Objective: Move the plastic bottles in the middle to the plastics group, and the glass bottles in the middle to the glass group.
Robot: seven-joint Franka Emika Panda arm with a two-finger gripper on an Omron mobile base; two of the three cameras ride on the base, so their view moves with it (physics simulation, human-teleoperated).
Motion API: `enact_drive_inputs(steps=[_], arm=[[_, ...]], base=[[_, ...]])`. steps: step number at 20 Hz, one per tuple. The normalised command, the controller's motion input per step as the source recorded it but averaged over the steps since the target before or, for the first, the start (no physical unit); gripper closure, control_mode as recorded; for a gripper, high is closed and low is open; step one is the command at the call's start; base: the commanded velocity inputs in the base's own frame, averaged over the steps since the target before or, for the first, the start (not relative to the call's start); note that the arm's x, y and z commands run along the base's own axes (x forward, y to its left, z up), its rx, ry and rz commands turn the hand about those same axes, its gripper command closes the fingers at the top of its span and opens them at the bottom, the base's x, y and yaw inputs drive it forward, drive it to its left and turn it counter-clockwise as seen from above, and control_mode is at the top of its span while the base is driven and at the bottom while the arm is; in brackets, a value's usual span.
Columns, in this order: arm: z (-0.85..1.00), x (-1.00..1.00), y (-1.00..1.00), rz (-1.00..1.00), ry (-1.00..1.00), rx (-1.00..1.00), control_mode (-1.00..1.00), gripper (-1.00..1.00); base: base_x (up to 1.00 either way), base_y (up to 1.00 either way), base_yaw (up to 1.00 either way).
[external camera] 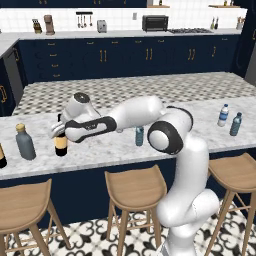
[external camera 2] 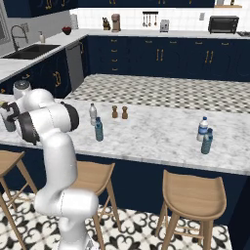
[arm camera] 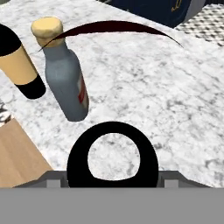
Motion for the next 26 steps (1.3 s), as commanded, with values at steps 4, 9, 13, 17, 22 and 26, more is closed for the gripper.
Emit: enact_drive_inputs(steps=[4,9,13,17,22,26], arm=[[0.00,0.28,0.36,0.00,0.01,0.00,-1.00,1.00],[-0.01,0.07,0.34,0.00,0.00,0.00,-1.00,1.00],[-0.11,0.02,0.13,0.00,0.00,0.00,-1.00,1.00],[-0.29,0.05,0.01,0.00,0.00,0.00,-1.00,1.00],[-0.39,0.00,0.00,0.00,0.00,0.00,-1.00,1.00],[-0.16,0.01,0.00,0.00,0.00,0.00,-1.00,1.00]], base=[[0.00,0.00,0.00],[0.00,0.00,0.00],[0.00,0.00,0.00],[0.00,0.00,0.00],[0.00,0.00,0.00],[0.00,0.00,0.00]])
